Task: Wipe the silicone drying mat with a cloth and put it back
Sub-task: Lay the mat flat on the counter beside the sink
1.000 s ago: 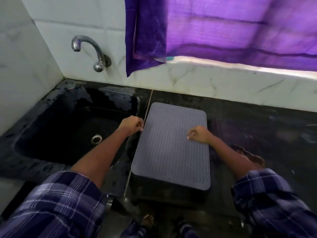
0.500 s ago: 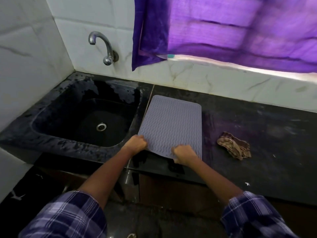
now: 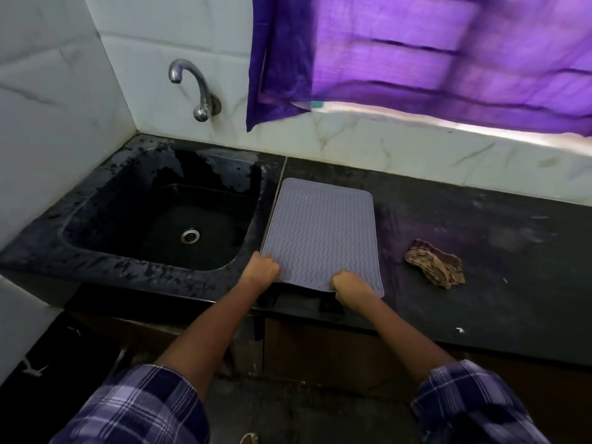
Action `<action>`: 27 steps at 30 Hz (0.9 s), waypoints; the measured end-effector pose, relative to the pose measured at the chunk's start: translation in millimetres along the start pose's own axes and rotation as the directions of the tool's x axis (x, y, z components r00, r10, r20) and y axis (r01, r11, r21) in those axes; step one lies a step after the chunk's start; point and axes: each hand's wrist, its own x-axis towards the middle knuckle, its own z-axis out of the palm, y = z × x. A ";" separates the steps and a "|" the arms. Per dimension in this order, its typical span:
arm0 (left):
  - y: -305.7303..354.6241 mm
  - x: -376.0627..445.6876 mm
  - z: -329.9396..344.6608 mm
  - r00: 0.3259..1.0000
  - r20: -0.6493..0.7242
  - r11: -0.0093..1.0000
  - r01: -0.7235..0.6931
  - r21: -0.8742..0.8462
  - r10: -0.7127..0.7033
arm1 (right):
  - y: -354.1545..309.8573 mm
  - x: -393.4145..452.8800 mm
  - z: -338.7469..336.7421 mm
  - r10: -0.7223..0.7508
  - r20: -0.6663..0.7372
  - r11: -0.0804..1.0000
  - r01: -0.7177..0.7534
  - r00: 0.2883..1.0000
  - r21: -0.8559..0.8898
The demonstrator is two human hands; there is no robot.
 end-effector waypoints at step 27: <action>-90.8 107.7 -62.5 0.977 0.135 0.915 0.205 -0.347 -0.168 | 110.3 88.7 -56.6 0.275 -0.211 0.837 -0.125 0.938 0.533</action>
